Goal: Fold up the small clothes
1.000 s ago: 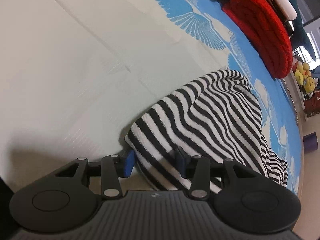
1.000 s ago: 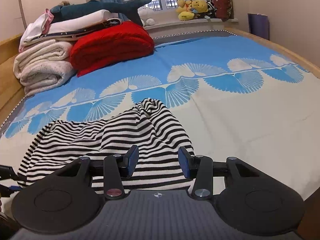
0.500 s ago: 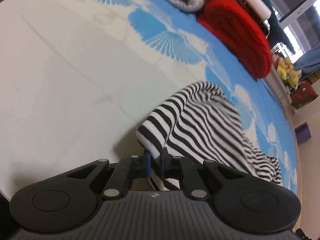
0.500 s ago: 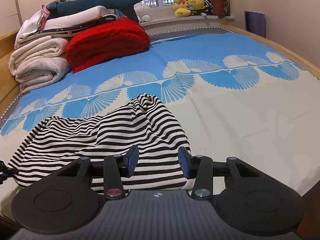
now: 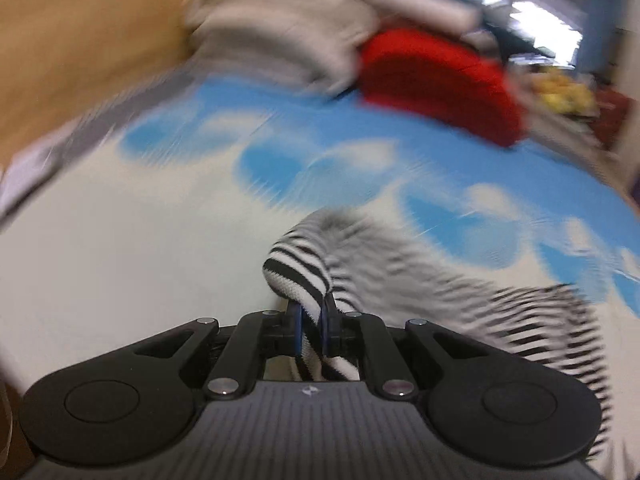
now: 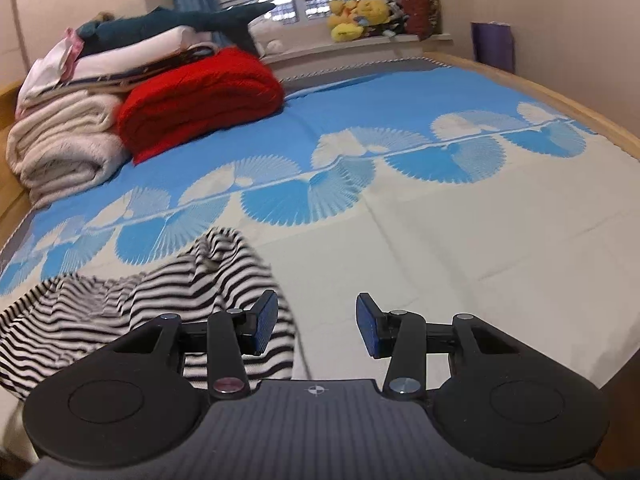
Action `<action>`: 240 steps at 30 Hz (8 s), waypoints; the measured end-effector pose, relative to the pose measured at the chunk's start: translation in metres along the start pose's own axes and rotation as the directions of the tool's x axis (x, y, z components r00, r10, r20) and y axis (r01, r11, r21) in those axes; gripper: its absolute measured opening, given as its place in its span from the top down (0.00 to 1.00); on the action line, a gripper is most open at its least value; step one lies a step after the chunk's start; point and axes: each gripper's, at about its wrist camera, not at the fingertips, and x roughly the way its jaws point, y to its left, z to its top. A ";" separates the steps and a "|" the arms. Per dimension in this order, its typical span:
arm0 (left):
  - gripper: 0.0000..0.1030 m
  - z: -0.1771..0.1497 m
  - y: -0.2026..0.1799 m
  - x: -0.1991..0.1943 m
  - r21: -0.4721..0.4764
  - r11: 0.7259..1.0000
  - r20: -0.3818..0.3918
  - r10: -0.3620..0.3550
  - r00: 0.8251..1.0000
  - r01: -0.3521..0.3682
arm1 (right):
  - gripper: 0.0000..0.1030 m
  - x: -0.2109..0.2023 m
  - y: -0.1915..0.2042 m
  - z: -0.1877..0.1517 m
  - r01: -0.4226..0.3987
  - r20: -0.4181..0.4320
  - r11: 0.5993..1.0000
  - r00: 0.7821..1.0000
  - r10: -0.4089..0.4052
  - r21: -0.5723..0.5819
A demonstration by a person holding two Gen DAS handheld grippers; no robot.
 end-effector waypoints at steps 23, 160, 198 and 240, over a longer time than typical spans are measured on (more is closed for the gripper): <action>0.59 -0.066 -0.192 -0.015 0.434 0.697 -0.318 -0.475 0.821 0.571 | 0.62 0.036 -0.044 0.059 -0.232 -0.066 0.967 0.969 0.240 0.104; 0.21 0.030 -0.111 0.128 0.224 0.942 -0.293 -0.179 0.939 0.249 | 0.79 0.213 0.091 0.029 -0.089 -0.406 0.991 0.913 0.042 -0.097; 0.01 -0.085 -0.107 -0.044 0.187 0.971 -0.063 -0.139 0.988 0.149 | 0.15 -0.021 0.130 -0.047 -0.112 -0.017 0.970 0.994 0.111 -0.217; 0.01 -0.086 -0.108 -0.038 0.184 0.972 -0.066 -0.139 0.988 0.149 | 0.14 -0.014 0.151 -0.049 -0.142 -0.028 0.958 0.990 0.139 -0.251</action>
